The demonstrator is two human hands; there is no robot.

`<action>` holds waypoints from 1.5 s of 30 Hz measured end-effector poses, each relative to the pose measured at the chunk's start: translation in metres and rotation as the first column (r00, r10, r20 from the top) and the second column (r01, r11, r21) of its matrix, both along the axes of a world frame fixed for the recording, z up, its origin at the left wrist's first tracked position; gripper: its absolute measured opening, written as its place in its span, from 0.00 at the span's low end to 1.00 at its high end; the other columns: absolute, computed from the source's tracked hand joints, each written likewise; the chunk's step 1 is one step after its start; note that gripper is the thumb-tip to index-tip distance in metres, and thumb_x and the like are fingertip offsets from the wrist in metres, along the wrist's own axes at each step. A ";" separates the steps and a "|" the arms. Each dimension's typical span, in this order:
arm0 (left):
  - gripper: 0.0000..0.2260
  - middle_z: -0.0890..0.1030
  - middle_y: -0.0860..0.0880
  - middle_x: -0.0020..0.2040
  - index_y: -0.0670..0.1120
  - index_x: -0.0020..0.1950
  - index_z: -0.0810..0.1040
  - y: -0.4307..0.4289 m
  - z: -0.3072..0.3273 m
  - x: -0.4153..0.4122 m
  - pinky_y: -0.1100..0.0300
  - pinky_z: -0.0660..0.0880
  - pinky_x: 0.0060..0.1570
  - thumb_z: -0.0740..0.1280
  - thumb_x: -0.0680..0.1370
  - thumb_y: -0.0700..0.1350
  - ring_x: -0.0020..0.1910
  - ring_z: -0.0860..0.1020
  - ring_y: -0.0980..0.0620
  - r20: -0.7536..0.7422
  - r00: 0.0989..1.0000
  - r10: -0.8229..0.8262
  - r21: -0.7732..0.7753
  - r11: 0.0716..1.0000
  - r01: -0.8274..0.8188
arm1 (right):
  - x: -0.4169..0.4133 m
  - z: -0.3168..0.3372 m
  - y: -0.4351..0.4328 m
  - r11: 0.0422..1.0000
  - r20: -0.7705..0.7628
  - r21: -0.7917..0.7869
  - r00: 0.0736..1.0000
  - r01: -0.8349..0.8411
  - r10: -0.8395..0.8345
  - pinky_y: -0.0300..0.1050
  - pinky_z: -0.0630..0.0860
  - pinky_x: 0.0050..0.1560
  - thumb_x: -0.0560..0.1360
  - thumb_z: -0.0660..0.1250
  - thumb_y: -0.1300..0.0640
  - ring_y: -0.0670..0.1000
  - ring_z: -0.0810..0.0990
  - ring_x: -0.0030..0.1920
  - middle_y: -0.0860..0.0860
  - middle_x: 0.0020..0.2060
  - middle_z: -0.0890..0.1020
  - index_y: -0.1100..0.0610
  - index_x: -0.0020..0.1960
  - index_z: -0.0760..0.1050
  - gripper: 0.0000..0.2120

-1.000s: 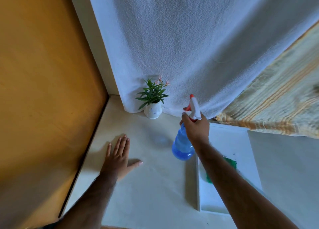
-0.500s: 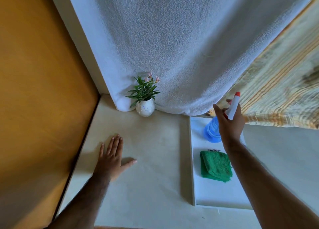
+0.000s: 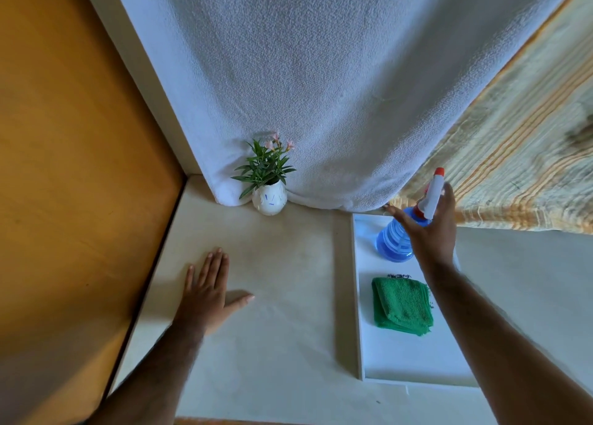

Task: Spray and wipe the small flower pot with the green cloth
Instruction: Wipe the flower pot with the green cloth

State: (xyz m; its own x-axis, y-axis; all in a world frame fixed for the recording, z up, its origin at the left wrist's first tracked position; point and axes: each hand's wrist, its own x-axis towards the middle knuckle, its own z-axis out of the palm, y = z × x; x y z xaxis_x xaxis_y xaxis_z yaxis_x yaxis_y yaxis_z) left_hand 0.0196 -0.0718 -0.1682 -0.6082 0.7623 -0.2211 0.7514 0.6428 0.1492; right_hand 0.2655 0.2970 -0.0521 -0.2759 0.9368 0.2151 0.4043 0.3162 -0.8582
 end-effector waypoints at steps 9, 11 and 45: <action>0.48 0.62 0.40 0.81 0.39 0.80 0.61 0.001 0.007 0.006 0.32 0.60 0.75 0.51 0.75 0.76 0.80 0.62 0.41 -0.022 1.000 -0.014 0.038 0.999 0.015 | 0.115 -0.073 -0.088 0.739 0.687 0.139 0.601 -0.660 0.408 0.55 0.68 0.72 0.70 0.70 0.30 0.56 0.67 0.74 0.56 0.74 0.70 0.60 0.77 0.67 0.47; 0.51 0.64 0.39 0.80 0.38 0.79 0.63 0.002 0.008 0.007 0.32 0.61 0.74 0.46 0.74 0.78 0.78 0.64 0.41 -0.014 1.000 0.002 0.042 0.999 -0.001 | 0.124 -0.083 -0.092 0.679 0.755 0.118 0.510 -0.724 0.412 0.55 0.62 0.76 0.74 0.69 0.33 0.54 0.59 0.79 0.57 0.79 0.62 0.61 0.80 0.61 0.46; 0.51 0.57 0.44 0.83 0.41 0.82 0.56 -0.003 -0.007 0.006 0.35 0.58 0.77 0.49 0.73 0.79 0.81 0.57 0.46 -0.074 0.997 0.003 0.119 0.993 0.006 | -0.163 -0.020 -0.129 0.619 0.536 0.308 0.669 -0.723 0.515 0.61 0.66 0.70 0.69 0.69 0.78 0.66 0.74 0.69 0.67 0.69 0.75 0.70 0.71 0.72 0.30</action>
State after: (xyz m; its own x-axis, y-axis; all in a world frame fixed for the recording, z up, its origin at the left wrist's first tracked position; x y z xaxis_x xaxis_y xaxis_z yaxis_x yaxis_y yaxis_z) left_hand 0.0253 -0.0746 -0.1751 -0.6182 0.7816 -0.0836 0.7642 0.6225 0.1688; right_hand 0.1023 0.1676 -0.0719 -0.8990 0.3099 0.3094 0.1907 0.9131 -0.3604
